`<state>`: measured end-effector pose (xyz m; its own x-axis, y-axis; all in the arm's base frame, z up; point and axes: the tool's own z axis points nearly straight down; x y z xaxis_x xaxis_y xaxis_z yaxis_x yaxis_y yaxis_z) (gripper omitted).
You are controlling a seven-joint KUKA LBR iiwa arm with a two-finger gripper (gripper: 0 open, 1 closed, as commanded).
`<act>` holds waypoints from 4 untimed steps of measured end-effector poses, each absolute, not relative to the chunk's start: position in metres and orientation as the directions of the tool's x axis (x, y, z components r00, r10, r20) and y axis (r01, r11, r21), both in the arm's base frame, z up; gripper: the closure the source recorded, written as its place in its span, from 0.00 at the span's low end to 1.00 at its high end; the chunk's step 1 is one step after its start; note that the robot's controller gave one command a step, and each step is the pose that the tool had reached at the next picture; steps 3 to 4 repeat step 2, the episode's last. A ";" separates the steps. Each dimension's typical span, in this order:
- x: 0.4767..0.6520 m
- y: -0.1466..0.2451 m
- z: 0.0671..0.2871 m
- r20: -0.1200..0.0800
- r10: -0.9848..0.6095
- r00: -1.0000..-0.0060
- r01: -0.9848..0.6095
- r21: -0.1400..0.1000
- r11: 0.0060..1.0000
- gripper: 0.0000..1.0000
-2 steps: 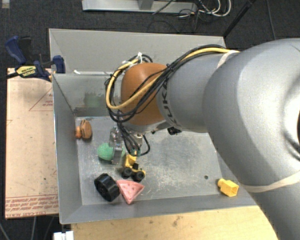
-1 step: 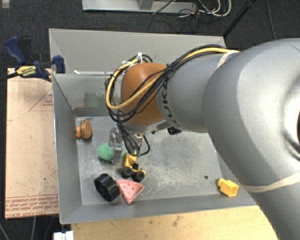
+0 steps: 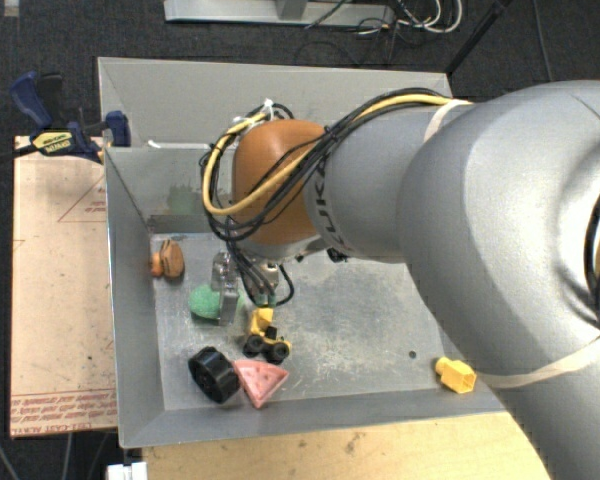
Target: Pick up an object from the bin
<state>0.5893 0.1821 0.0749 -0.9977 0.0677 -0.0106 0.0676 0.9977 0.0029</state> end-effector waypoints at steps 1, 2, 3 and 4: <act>0.589 0.182 0.075 -0.011 0.068 -0.998 0.068 0.003 0.998 1.00; 0.605 0.182 0.074 -0.006 0.039 -0.999 0.039 0.005 0.999 1.00; 0.605 0.182 0.074 -0.006 0.039 -0.999 0.039 0.005 0.999 1.00; 0.605 0.182 0.074 -0.006 0.039 -0.999 0.039 0.005 0.999 1.00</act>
Offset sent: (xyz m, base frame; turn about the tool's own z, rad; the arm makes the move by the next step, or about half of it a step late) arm 0.0206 -0.0040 -0.0049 -0.0400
